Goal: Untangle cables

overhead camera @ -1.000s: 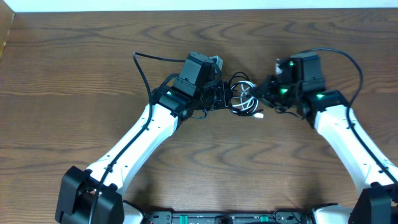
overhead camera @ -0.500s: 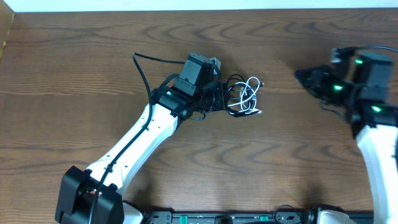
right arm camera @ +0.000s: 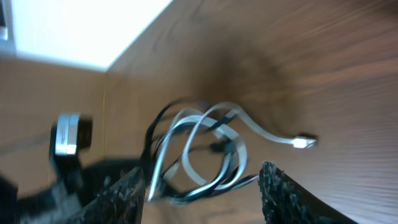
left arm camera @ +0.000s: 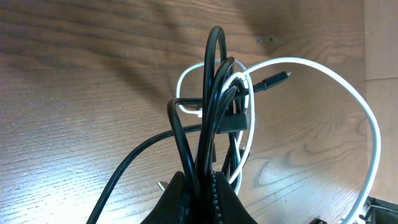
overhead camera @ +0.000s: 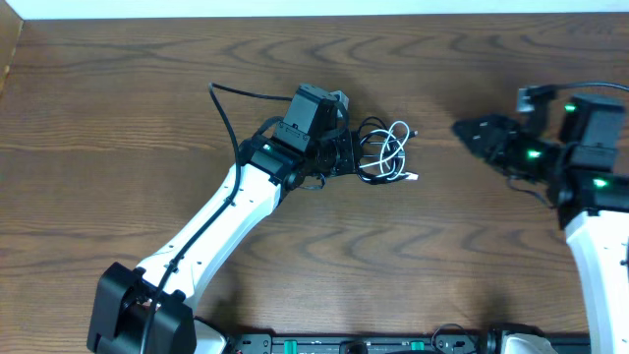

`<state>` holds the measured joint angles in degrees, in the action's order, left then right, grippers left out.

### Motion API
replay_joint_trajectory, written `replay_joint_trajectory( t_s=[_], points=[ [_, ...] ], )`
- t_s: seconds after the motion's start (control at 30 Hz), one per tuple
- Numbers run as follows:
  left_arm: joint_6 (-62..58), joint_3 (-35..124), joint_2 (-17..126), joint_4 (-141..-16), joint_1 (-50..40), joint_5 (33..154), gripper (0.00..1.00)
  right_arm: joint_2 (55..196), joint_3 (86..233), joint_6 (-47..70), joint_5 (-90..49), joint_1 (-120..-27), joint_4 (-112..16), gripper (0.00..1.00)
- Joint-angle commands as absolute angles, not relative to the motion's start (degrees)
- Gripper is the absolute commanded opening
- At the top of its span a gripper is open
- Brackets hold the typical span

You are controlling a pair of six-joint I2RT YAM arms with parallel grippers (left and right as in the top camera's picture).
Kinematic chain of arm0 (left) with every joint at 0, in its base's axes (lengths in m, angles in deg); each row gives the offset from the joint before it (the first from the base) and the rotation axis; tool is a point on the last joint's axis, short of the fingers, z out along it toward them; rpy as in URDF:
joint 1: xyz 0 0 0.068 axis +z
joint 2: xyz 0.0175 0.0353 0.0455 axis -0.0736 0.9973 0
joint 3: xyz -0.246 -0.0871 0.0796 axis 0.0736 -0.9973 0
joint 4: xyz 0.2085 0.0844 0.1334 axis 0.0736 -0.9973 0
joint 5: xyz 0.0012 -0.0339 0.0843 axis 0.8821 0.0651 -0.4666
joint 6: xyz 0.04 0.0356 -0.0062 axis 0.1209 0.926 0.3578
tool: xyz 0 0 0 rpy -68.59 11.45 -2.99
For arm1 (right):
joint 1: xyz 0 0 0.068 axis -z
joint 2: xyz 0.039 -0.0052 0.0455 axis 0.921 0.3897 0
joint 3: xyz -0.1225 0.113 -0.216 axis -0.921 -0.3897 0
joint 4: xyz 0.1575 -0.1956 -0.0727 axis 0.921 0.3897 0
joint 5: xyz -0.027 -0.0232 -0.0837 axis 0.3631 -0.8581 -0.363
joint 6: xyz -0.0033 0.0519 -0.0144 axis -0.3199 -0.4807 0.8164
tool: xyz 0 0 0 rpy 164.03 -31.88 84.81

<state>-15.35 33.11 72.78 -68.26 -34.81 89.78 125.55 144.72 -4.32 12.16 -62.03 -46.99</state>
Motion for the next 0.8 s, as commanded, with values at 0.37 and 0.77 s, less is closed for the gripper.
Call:
replay_joint_trajectory(
  t_s=[0.37, 0.77],
  points=[
    [-25.36, 33.16, 72.73, -66.9, -34.77, 99.33, 0.11, 134.66, 145.31, -12.74, 2.59, -81.17, -55.32, 0.24],
    [-25.41, 33.16, 72.73, -65.66, -34.77, 101.45, 0.17, 135.56, 145.31, -17.85, 12.71, -76.21, -66.66, 0.01]
  ],
)
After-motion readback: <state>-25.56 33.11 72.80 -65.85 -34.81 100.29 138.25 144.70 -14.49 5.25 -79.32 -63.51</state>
